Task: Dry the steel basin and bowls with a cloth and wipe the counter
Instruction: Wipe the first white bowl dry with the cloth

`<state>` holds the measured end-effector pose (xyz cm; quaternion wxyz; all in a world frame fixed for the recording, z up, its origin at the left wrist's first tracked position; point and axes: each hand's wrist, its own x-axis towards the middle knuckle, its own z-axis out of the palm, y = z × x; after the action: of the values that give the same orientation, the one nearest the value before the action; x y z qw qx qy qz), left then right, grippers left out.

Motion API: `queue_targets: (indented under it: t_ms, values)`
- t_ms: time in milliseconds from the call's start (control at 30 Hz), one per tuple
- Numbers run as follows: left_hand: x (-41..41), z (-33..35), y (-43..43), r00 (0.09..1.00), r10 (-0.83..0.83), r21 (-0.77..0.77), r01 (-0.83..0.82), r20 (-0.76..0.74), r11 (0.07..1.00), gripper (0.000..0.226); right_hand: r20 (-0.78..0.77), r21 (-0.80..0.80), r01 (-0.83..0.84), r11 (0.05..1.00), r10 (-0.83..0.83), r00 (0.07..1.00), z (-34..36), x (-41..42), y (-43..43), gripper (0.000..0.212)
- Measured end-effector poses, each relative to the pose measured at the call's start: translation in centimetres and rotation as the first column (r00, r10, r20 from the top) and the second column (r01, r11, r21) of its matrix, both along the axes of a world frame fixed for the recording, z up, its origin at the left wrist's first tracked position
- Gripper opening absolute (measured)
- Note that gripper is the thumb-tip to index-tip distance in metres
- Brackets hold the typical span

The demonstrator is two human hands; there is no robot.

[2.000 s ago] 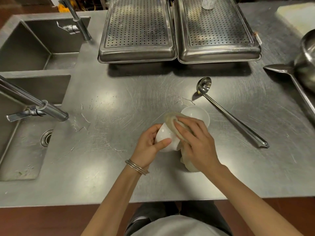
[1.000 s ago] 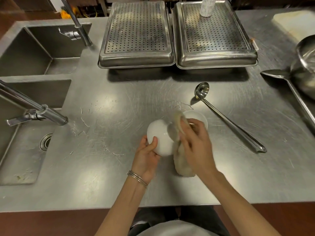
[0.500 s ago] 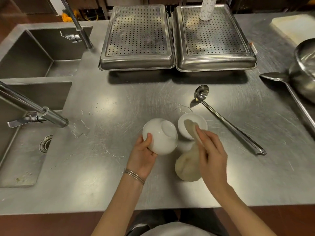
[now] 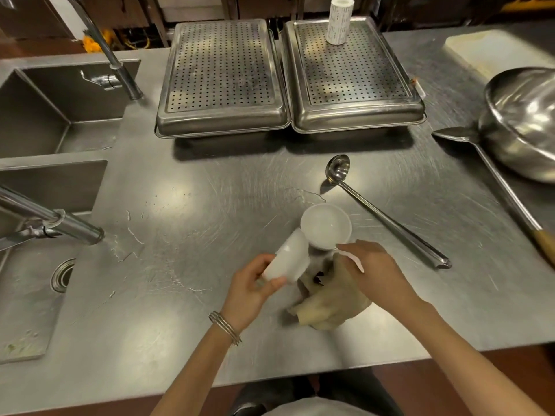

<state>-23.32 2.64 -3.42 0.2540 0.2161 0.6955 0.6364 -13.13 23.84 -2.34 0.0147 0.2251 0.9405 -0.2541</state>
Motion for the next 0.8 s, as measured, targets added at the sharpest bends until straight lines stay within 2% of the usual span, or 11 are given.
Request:
queue_targets:
  t_ms: [33, 67, 133, 167, 333, 400, 467, 533, 600, 667, 800]
  values:
    - [-0.1, -0.3, 0.1, 0.979, -0.083, -0.081, 0.069, -0.187, 0.994, 0.025, -0.087, -0.167, 0.07, 0.983, -0.086, 0.992, 0.7, -0.2, -0.1, 0.025]
    - [-0.2, -0.9, 0.1, 0.925, -0.156, -0.144, 0.112, -0.346, 0.983, 0.02, -0.094, -0.347, 0.108, 0.932, -0.149, 0.984, 1.2, -0.7, -0.1, 0.023]
    - [-0.3, -2.3, 0.4, 0.796, -0.268, -0.215, 0.177, -0.543, 0.961, 0.019, -0.015, -0.629, 0.165, 0.76, -0.224, 0.975, 1.4, -1.5, -0.6, 0.018]
    - [-0.4, -3.0, 0.5, 0.74, -0.301, -0.237, 0.195, -0.601, 0.952, 0.02, 0.043, -0.693, 0.206, 0.691, -0.246, 0.968, 1.3, -1.8, -0.9, 0.018]
    - [-1.0, -5.6, 0.9, 0.466, -0.27, -0.228, 0.145, -0.843, 0.963, 0.017, 0.225, -0.792, 0.331, 0.513, -0.258, 0.939, -0.9, -1.7, -1.6, 0.03]
    - [-1.0, -6.0, 0.9, 0.415, -0.252, -0.224, 0.116, -0.874, 0.968, 0.016, 0.217, -0.754, 0.336, 0.565, -0.269, 0.939, -1.6, -1.3, -1.6, 0.037]
    - [-1.0, -6.0, 0.8, 0.493, -0.234, -0.248, 0.038, -0.838, 0.968, 0.022, 0.176, -0.676, 0.329, 0.659, -0.289, 0.941, -1.8, -1.0, -1.5, 0.042]
    - [-1.0, -5.7, 0.5, 0.635, -0.227, -0.325, -0.04, -0.738, 0.945, 0.047, 0.133, -0.6, 0.324, 0.731, -0.308, 0.942, -1.5, -0.7, -1.2, 0.044]
    - [-0.7, -5.0, 0.4, 0.777, -0.234, -0.389, -0.016, -0.585, 0.921, 0.076, 0.105, -0.564, 0.342, 0.752, -0.345, 0.933, -1.0, -0.3, -0.7, 0.046]
    - [-0.1, -4.3, 1.0, 0.864, -0.273, -0.408, 0.087, -0.423, 0.909, 0.094, 0.094, -0.571, 0.37, 0.733, -0.389, 0.916, -0.3, 0.3, -0.2, 0.045]
    - [0.8, -3.4, 3.5, 0.923, -0.254, -0.299, 0.165, -0.288, 0.94, 0.081, 0.053, -0.561, 0.417, 0.715, -0.473, 0.88, 0.8, 1.9, 0.6, 0.041]
